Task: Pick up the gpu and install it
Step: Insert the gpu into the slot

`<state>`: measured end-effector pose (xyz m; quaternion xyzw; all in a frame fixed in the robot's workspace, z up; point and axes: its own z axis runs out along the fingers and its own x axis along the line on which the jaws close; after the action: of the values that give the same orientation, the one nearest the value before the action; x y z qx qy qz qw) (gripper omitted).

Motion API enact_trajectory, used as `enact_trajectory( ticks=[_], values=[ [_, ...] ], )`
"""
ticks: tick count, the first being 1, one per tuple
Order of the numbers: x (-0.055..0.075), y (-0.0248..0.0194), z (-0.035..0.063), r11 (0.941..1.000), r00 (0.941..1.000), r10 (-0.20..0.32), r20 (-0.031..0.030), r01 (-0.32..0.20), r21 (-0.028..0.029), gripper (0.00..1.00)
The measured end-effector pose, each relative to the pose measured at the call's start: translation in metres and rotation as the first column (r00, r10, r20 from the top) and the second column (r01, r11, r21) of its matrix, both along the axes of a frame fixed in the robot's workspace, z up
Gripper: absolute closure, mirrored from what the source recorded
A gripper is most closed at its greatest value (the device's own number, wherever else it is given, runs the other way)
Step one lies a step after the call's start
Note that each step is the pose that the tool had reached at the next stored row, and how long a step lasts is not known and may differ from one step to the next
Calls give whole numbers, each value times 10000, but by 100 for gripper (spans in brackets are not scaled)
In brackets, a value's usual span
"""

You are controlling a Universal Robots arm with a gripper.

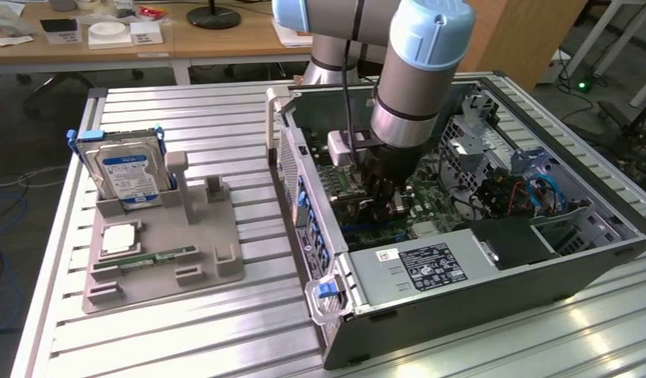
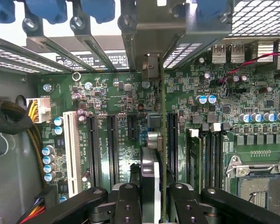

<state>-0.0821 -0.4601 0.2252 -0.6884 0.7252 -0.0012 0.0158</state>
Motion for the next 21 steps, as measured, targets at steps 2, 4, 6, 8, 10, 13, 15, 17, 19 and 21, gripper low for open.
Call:
enact_trajectory(
  ticks=[2, 4, 6, 8, 10, 13, 15, 17, 19, 21],
  values=[
    [0, 1, -2, 10000, 10000, 0, 1, 0, 3, 72],
    [0, 1, -3, 10000, 10000, 0, 2, 0, 5, 72],
    [1, 1, -2, 10000, 10000, 0, 2, 0, 6, 72],
    [1, 2, 12, 10000, 10000, -1, 8, 1, 15, 72],
    [1, 2, 20, 10000, 10000, 0, 3, 0, 7, 72],
    [0, 1, 20, 10000, 10000, 0, 2, 0, 6, 72],
    [1, 2, 21, 10000, 10000, 1, 2, -1, 5, 72],
    [1, 2, 20, 10000, 10000, 0, 2, 0, 5, 72],
    [1, 5, 20, 10000, 10000, 1, 2, -1, 5, 72],
    [1, 5, 20, 10000, 10000, 1, 2, -1, 5, 72]
  ],
)
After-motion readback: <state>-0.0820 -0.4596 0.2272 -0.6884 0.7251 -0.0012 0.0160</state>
